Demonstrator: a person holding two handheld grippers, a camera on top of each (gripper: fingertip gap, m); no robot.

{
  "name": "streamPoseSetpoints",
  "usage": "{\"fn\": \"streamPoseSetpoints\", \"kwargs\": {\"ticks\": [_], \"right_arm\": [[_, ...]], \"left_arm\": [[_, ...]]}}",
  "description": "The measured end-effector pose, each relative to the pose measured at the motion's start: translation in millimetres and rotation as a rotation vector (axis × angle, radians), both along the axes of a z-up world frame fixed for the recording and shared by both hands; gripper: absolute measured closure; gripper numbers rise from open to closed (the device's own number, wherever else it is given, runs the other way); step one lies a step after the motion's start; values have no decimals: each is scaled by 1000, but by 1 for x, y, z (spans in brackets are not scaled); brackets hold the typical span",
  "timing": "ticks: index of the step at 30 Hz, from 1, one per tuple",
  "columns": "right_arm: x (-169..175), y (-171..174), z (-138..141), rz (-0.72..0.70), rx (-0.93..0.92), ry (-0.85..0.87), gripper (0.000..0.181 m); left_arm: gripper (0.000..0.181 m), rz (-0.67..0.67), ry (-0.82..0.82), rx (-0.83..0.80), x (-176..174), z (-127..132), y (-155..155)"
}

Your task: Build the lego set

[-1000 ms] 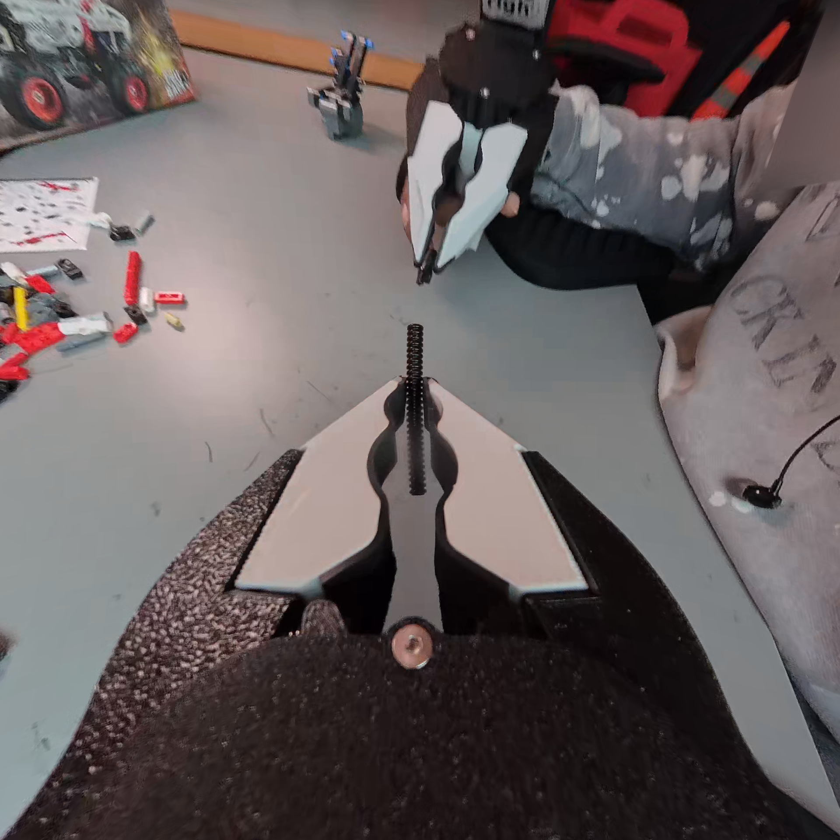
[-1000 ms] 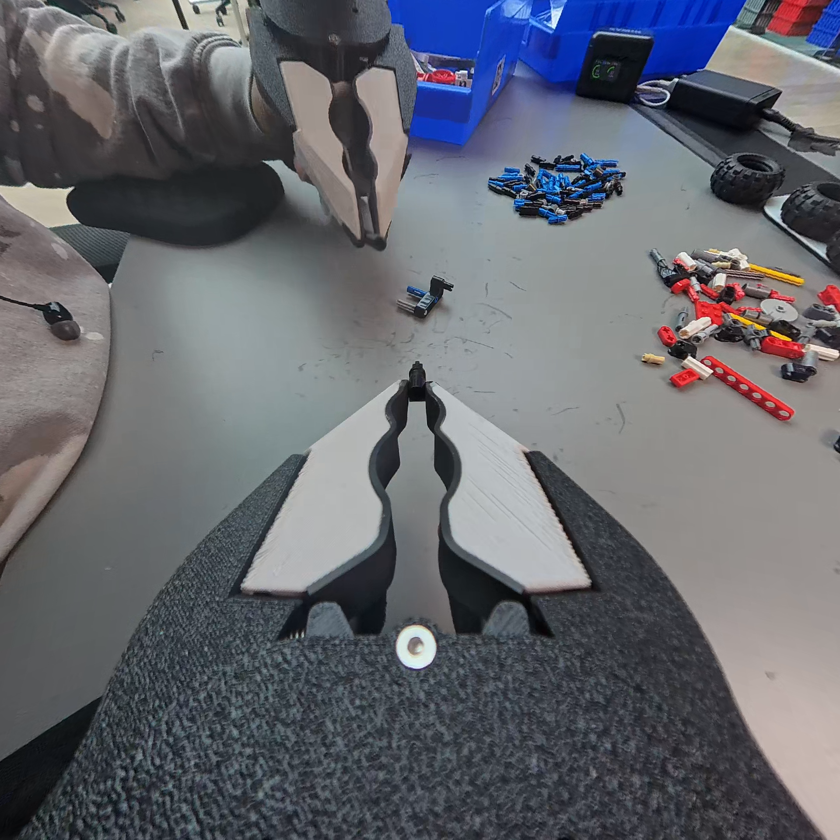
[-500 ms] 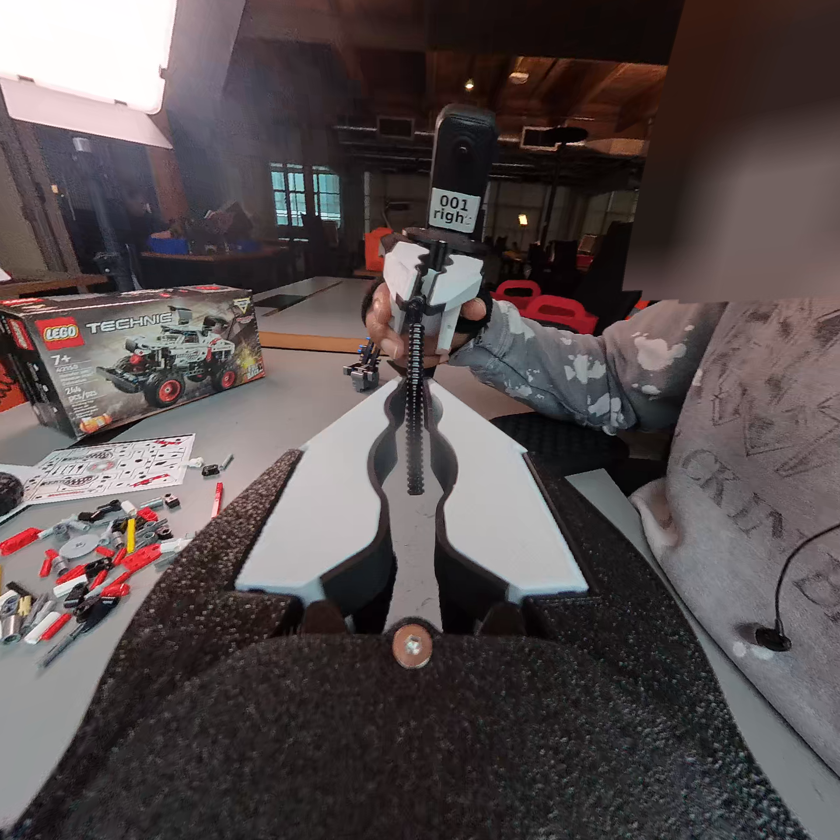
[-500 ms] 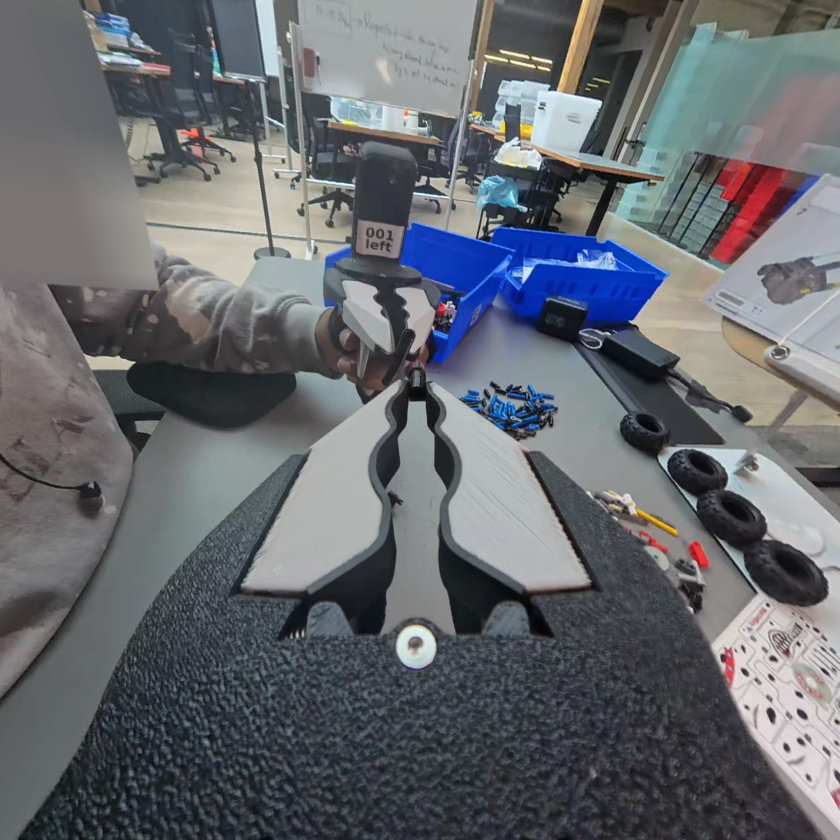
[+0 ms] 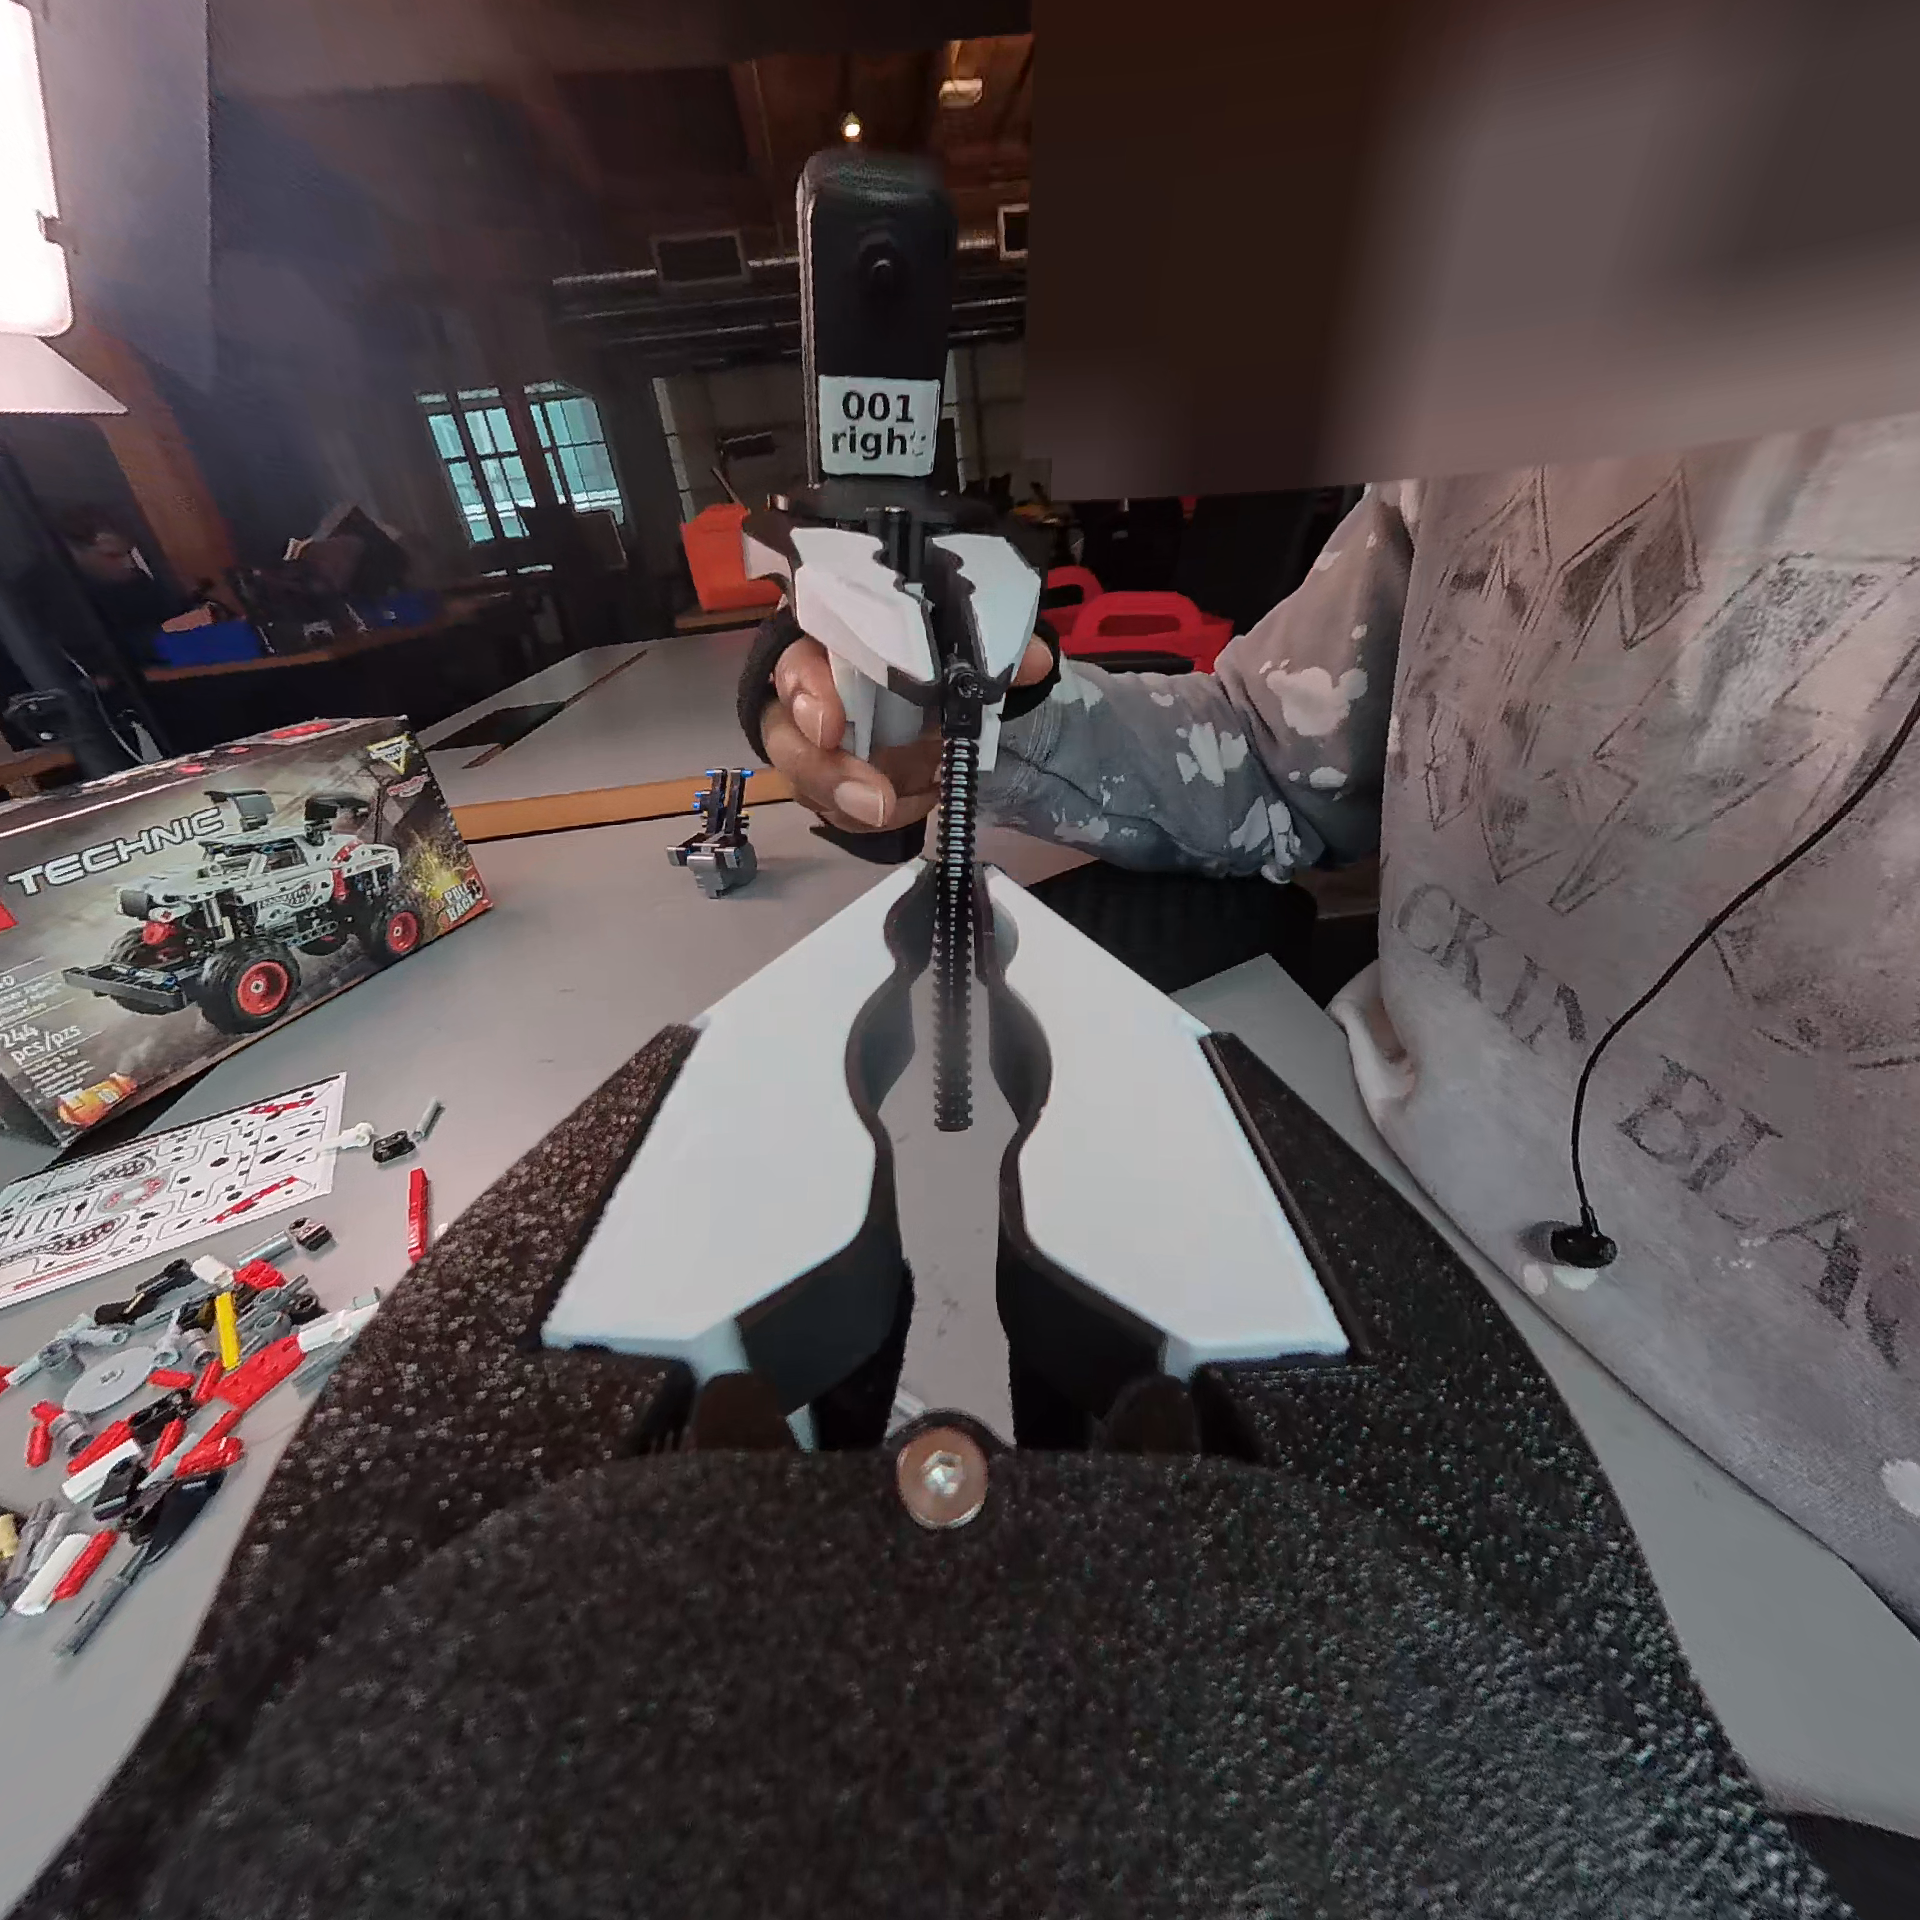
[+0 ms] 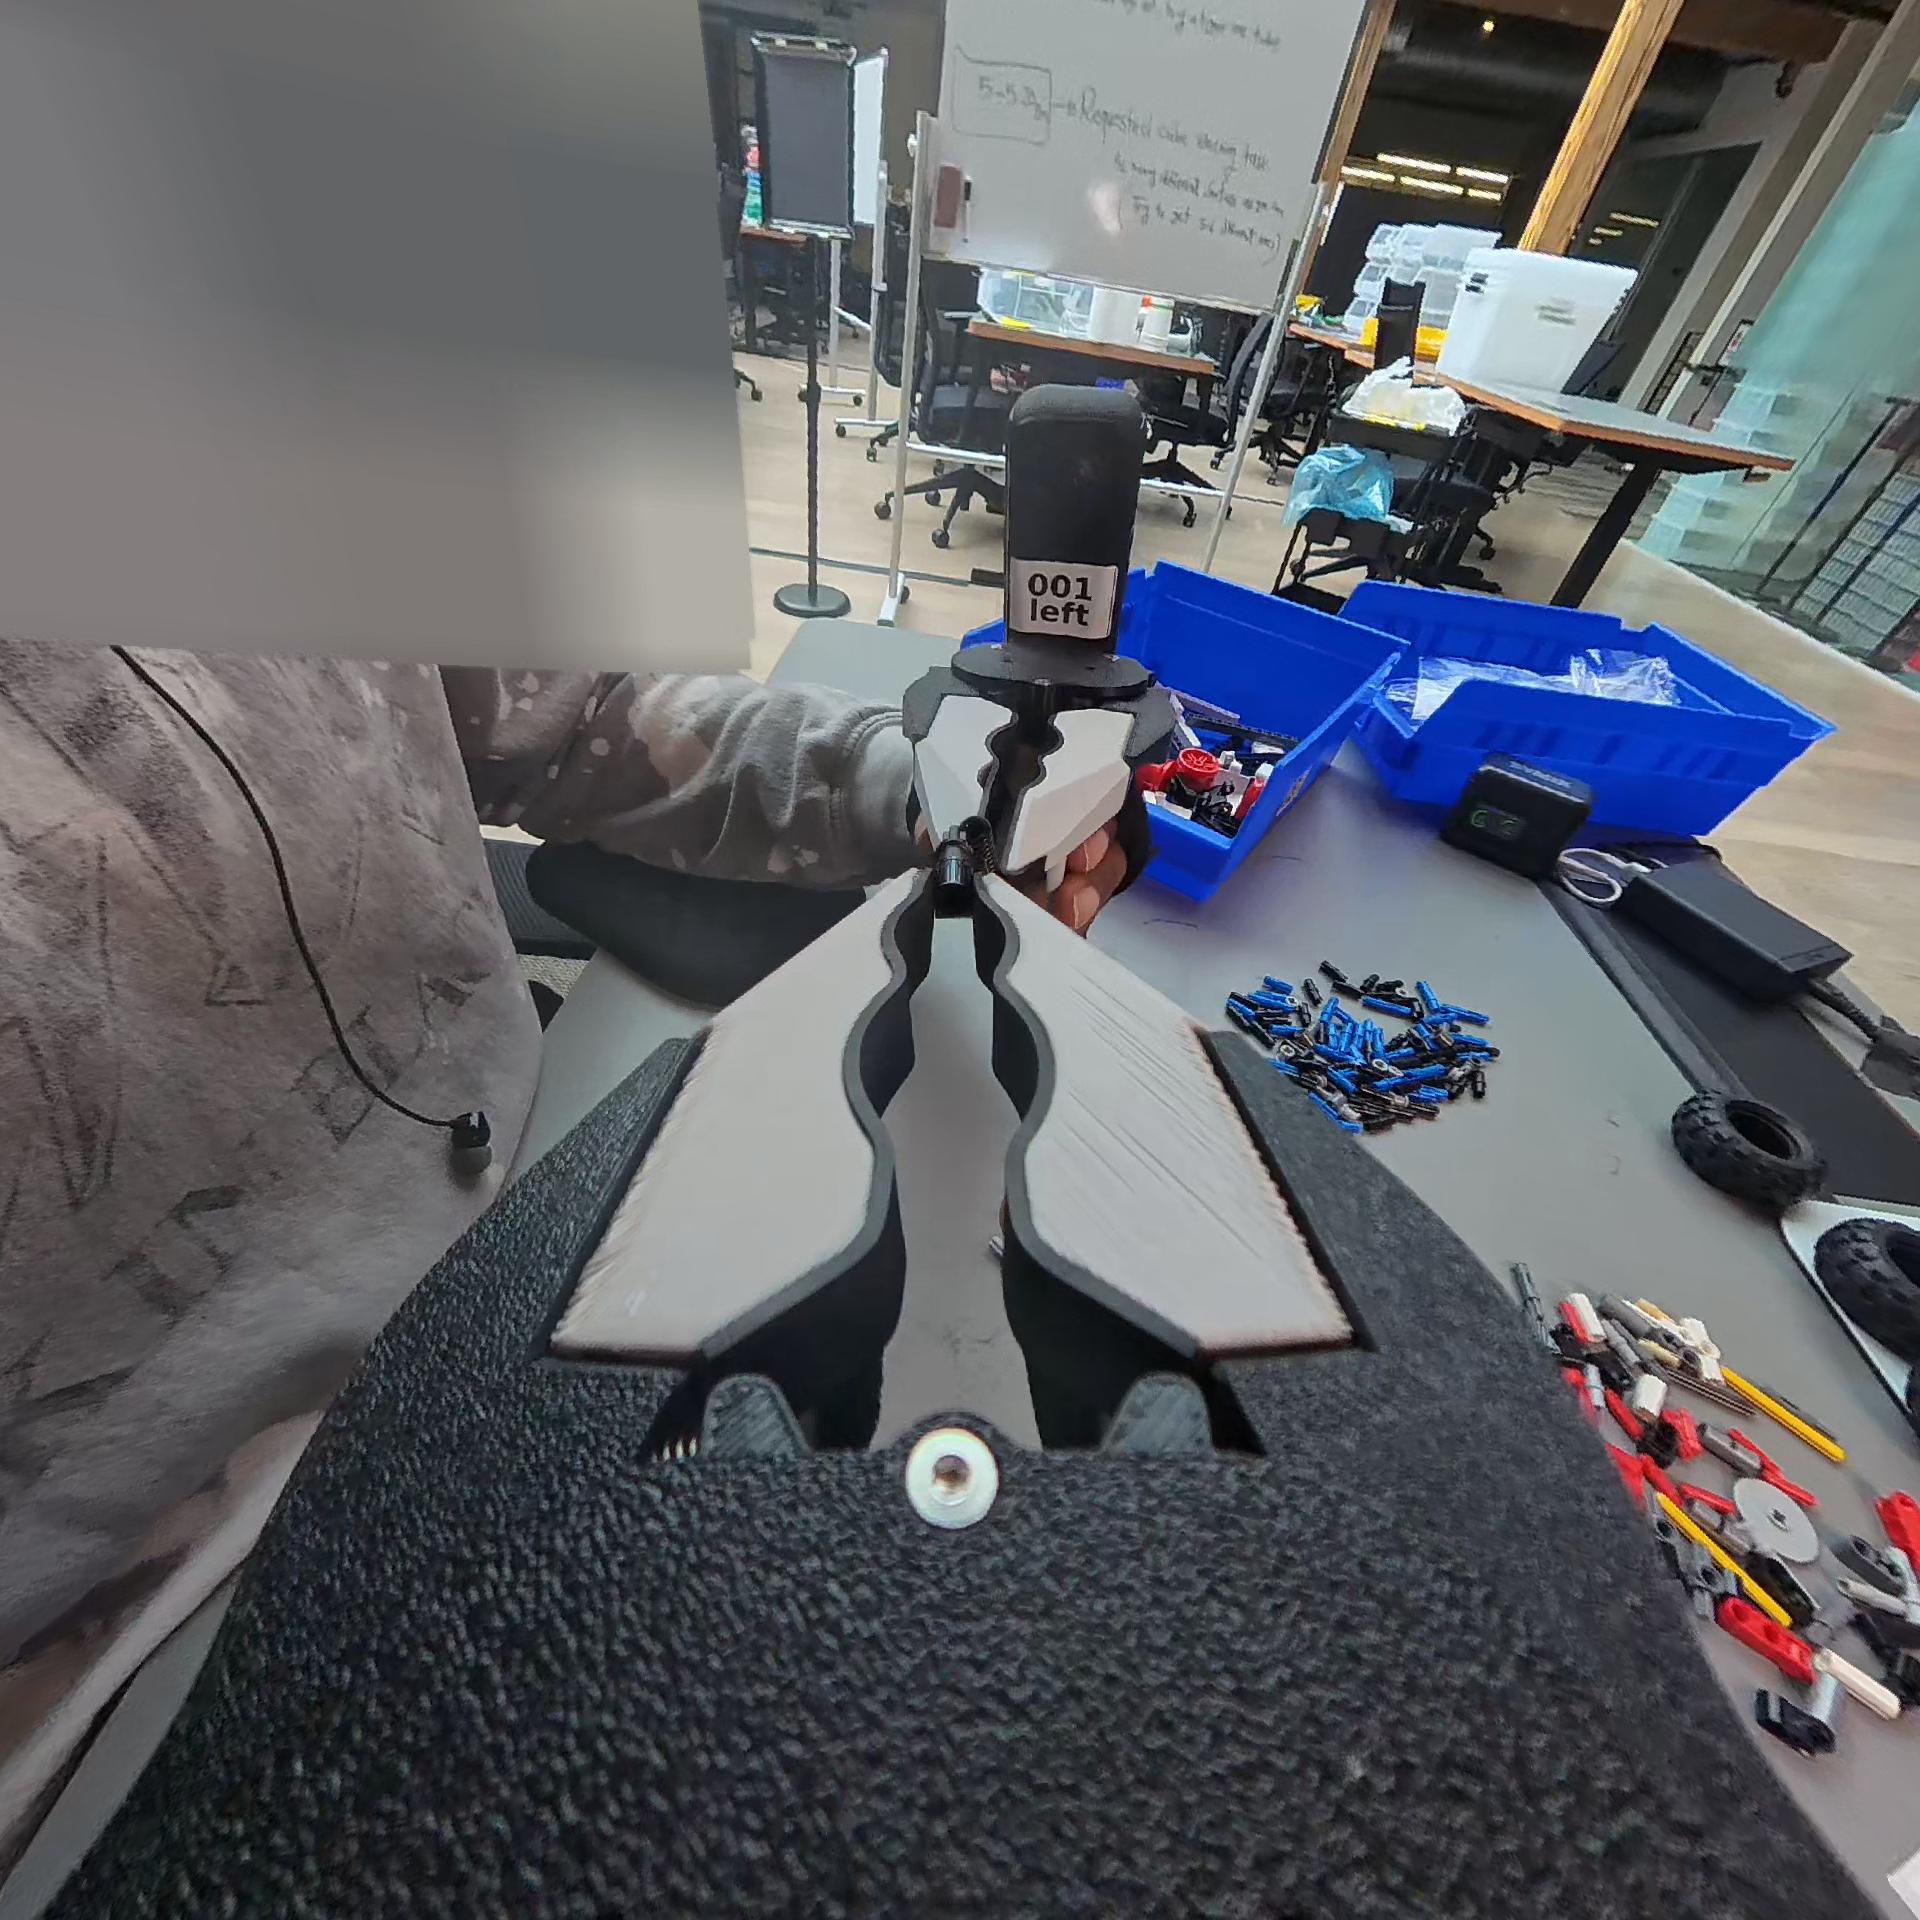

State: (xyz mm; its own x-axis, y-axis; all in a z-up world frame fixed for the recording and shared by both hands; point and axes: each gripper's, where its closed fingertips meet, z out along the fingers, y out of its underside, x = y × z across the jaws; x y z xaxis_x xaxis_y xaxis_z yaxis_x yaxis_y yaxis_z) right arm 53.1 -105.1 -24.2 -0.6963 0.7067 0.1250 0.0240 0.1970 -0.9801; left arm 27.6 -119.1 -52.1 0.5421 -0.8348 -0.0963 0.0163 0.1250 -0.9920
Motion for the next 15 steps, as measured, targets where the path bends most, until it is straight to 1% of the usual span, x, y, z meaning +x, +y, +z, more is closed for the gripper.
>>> {"fn": "streamPoseSetpoints", "kwargs": {"ticks": [6, 11, 15], "right_arm": [[-8, 9, -27, -72, 112, -96, 174], [-14, 22, -49, -118, 155, -173, 174], [-16, 25, -62, -126, 174, -212, 174]], "left_arm": [[174, 111, 194, -71, -5, -28, 14], [174, 148, 276, -122, -7, -47, 20], [174, 169, 310, -154, -9, -56, 24]]}}
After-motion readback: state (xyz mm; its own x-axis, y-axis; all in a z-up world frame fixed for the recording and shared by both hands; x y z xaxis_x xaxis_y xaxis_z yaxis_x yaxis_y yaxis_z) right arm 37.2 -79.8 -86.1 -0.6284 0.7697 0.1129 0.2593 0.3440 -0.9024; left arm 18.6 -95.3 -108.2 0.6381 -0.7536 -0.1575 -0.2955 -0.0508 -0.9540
